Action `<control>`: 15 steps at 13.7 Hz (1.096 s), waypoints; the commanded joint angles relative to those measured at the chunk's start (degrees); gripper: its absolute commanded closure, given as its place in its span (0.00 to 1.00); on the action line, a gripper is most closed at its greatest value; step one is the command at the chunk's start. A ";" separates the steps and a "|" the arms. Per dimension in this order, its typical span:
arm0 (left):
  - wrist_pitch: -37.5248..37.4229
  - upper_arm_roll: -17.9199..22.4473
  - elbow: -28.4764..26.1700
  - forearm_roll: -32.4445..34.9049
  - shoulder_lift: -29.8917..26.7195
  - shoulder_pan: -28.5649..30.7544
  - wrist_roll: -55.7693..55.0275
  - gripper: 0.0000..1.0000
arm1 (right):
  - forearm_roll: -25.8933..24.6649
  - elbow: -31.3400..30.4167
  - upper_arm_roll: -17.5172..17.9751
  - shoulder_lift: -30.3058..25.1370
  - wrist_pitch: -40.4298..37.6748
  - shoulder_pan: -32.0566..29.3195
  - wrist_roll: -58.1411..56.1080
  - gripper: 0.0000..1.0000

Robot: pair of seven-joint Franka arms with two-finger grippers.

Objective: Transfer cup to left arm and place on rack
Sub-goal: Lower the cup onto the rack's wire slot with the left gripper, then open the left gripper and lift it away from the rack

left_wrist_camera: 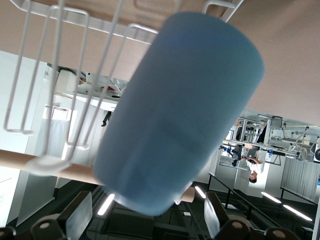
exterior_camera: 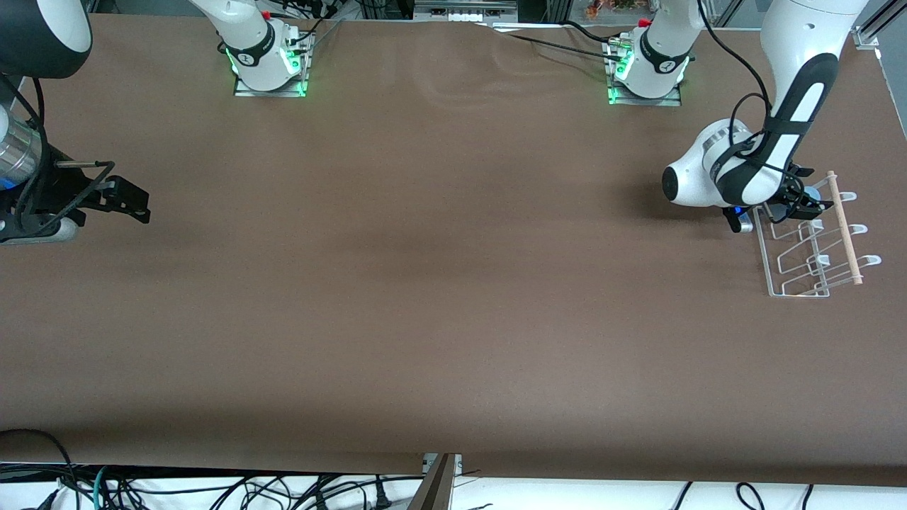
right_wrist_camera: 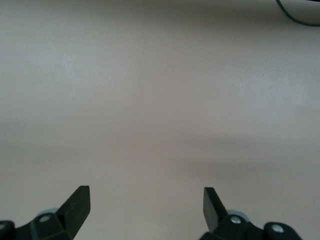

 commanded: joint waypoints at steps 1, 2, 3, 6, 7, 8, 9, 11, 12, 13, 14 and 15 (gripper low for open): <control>0.29 -0.66 0.13 1.74 -2.16 0.83 0.14 0.00 | -0.64 0.38 0.41 -0.09 -0.19 -0.48 -0.83 0.00; 0.29 -0.66 0.48 0.96 -3.21 0.83 0.40 0.00 | -0.64 0.38 0.41 -0.09 -0.19 -0.48 -0.83 0.00; 0.20 -0.84 0.57 -1.57 -4.70 0.83 -0.29 0.00 | -0.64 0.38 0.41 -0.09 -0.19 -0.48 -0.83 0.00; 0.20 -1.89 4.87 -13.60 -7.17 0.56 -0.30 0.00 | -0.64 0.30 0.41 -0.09 -0.19 -0.48 -0.83 0.00; 0.20 -2.07 7.93 -19.03 -7.44 0.56 -0.21 0.00 | -0.64 0.38 0.41 -0.09 -0.19 -0.48 -0.83 0.00; -0.06 -2.16 11.96 -26.22 -7.44 0.65 0.40 0.00 | -0.64 0.38 0.41 -0.09 -0.19 -0.57 -0.83 0.00; -0.24 -2.07 15.83 -33.86 -7.53 0.91 0.49 0.00 | -0.64 0.38 0.41 -0.09 -0.10 -0.48 -0.83 0.00; -0.24 -2.07 20.50 -48.28 -8.31 1.18 -0.47 0.00 | -0.56 0.38 0.41 -0.09 -0.19 -0.57 -0.83 0.00; -0.15 -1.98 22.79 -54.45 -9.02 1.18 -0.56 0.00 | -0.56 0.38 0.41 -0.09 -0.19 -0.48 -0.83 0.00; -0.15 -1.98 25.51 -60.34 -9.20 1.18 -1.17 0.00 | -0.64 0.38 0.41 -0.09 -0.19 -0.57 -0.83 0.00; -0.15 -1.89 27.71 -65.62 -9.20 1.18 -3.09 0.00 | -0.56 0.38 0.41 -0.09 -0.19 -0.57 -0.83 0.00; -0.07 -1.89 30.34 -69.32 -9.11 1.18 -4.85 0.00 | -0.56 0.38 0.41 -0.01 -0.19 -0.57 -0.83 0.00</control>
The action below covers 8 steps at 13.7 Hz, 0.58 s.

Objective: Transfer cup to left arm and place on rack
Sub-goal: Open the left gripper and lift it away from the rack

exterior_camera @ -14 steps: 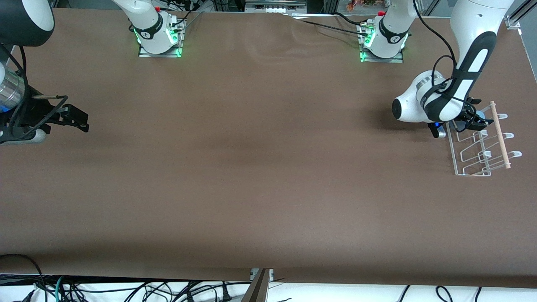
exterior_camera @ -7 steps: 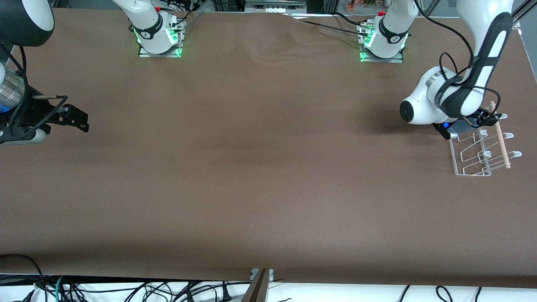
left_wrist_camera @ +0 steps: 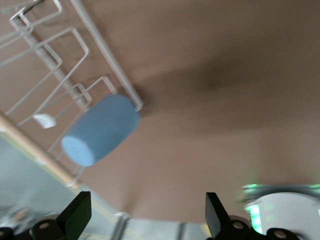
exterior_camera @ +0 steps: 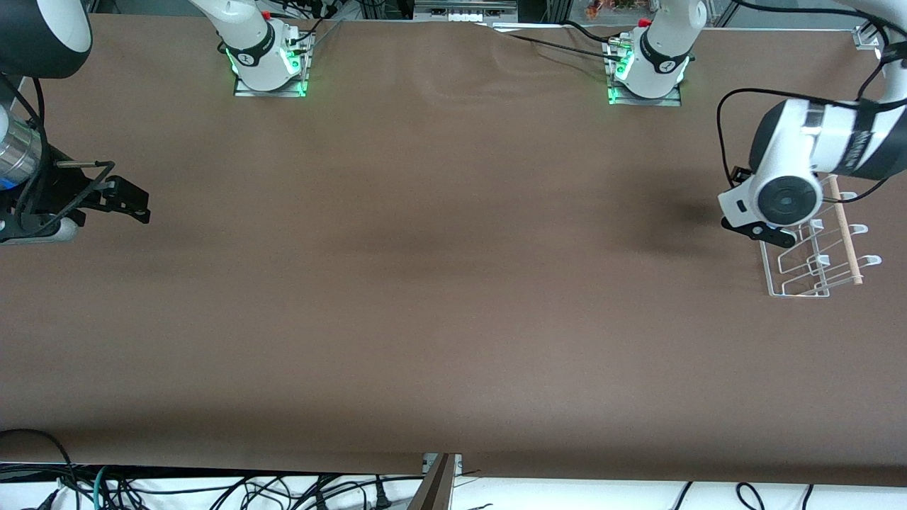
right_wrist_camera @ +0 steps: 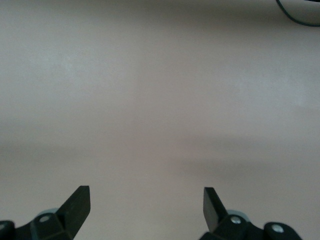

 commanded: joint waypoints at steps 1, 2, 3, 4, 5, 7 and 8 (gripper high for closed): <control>-0.06 -0.43 6.67 -10.66 0.25 0.40 -4.36 0.00 | -0.55 0.38 0.41 -0.09 -0.22 -0.57 -0.81 0.00; 0.37 -0.60 8.43 -13.74 0.17 0.13 -6.64 0.00 | -0.55 0.38 0.41 -0.10 -0.22 -0.57 -0.81 0.00; 0.29 -0.78 11.76 -17.25 0.16 0.04 -7.80 0.00 | -0.55 0.38 0.41 -0.10 -0.22 -0.57 -0.81 0.00; 0.38 -1.04 14.75 -18.85 0.16 -0.05 -7.29 0.00 | -0.55 0.38 0.41 -0.01 -0.13 -0.57 -0.81 0.00; 0.46 -1.22 18.34 -19.04 0.25 -0.22 -7.02 0.00 | -0.55 0.38 0.32 -0.09 -0.21 -0.57 -0.81 0.00; 0.46 -2.27 24.16 -19.13 0.60 -0.66 -6.93 0.00 | -0.38 0.38 0.32 -0.01 -0.22 -0.57 -0.81 0.00; 0.46 -2.19 26.53 -19.13 0.69 -0.75 -7.02 0.00 | -0.29 0.38 0.32 -0.01 -0.22 -0.57 -0.81 0.00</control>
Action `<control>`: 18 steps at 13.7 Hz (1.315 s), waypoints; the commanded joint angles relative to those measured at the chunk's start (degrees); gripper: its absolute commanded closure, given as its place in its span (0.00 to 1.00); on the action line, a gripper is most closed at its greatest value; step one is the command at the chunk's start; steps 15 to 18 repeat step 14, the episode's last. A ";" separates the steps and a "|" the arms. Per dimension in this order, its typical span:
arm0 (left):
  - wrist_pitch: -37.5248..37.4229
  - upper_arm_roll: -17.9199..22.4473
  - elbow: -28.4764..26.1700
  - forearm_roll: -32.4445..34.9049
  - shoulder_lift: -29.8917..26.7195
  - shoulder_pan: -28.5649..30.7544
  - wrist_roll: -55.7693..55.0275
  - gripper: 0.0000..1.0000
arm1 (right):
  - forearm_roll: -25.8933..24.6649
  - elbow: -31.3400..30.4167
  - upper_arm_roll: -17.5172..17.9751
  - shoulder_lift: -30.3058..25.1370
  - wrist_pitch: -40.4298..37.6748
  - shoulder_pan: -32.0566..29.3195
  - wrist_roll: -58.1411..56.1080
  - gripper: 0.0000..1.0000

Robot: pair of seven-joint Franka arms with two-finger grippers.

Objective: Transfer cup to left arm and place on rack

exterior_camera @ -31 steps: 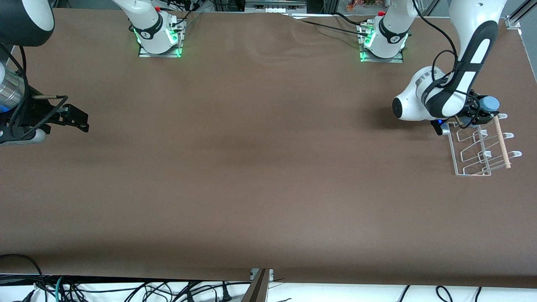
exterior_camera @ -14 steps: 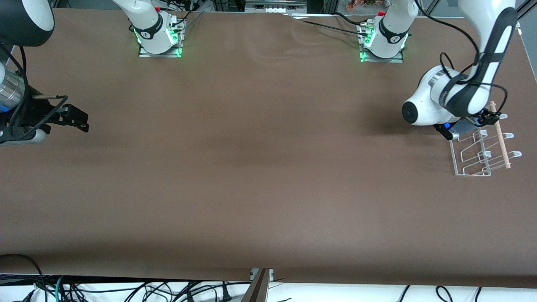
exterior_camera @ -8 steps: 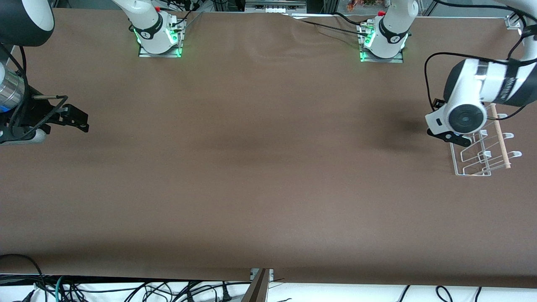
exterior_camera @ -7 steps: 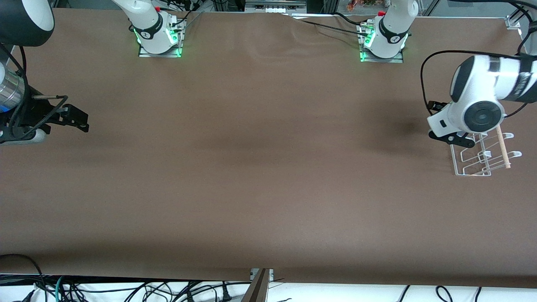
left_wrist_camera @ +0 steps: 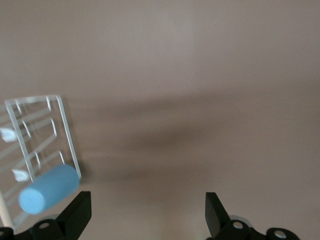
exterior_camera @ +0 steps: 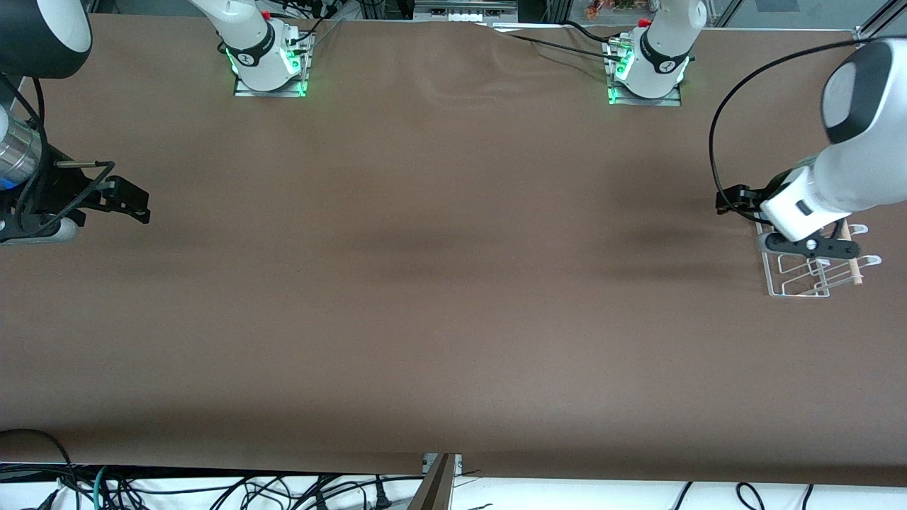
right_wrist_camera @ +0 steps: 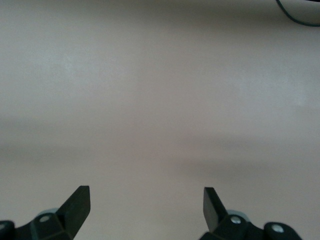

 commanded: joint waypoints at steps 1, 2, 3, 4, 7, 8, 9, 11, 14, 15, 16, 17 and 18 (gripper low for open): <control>-0.89 -0.21 7.79 -1.19 1.44 0.06 -0.76 0.00 | -0.29 0.38 0.33 -0.01 -0.22 -0.56 -0.81 0.00; -0.72 0.40 8.85 -2.58 2.31 0.42 -0.76 0.00 | -0.29 0.38 0.33 -0.01 -0.13 -0.56 -0.81 0.00; 0.33 1.97 9.21 -3.55 2.15 -0.71 -0.76 0.00 | -0.29 0.38 0.33 -0.01 -0.13 -0.56 -0.81 0.00; 0.60 7.03 9.13 -4.69 1.80 -4.38 -0.76 0.00 | -0.29 0.38 0.33 -0.01 -0.21 -0.56 -0.81 0.00; 1.21 17.10 2.13 -7.25 -4.25 -13.46 -1.38 0.00 | -0.29 0.29 0.33 -0.01 -0.13 -0.56 -0.81 0.00; 3.39 17.19 -3.91 -7.26 -7.66 -13.82 -1.55 0.00 | -0.20 0.38 0.33 -0.01 -0.13 -0.56 -0.81 0.00; 6.81 17.28 -8.67 -6.91 -10.31 -15.04 -1.55 0.00 | -0.20 0.38 0.33 -0.01 -0.13 -0.56 -0.81 0.00; 7.37 18.51 -9.77 -6.38 -10.95 -16.54 -1.38 0.00 | -0.20 0.38 0.33 -0.01 -0.13 -0.56 -0.81 0.00; 7.37 18.86 -9.59 -6.38 -10.16 -16.80 -1.38 0.00 | -0.12 0.38 0.24 -0.01 -0.30 -0.56 -0.63 0.00; 7.37 18.86 -9.59 -6.38 -10.16 -16.80 -1.38 0.00 | -0.12 0.38 0.24 -0.01 -0.30 -0.56 -0.63 0.00; 7.37 18.86 -9.59 -6.38 -10.16 -16.80 -1.38 0.00 | -0.12 0.38 0.24 -0.01 -0.30 -0.56 -0.63 0.00; 7.37 18.86 -9.59 -6.38 -10.16 -16.80 -1.38 0.00 | -0.12 0.38 0.24 -0.01 -0.30 -0.56 -0.63 0.00; 7.37 18.86 -9.59 -6.38 -10.16 -16.80 -1.38 0.00 | -0.12 0.38 0.24 -0.01 -0.30 -0.56 -0.63 0.00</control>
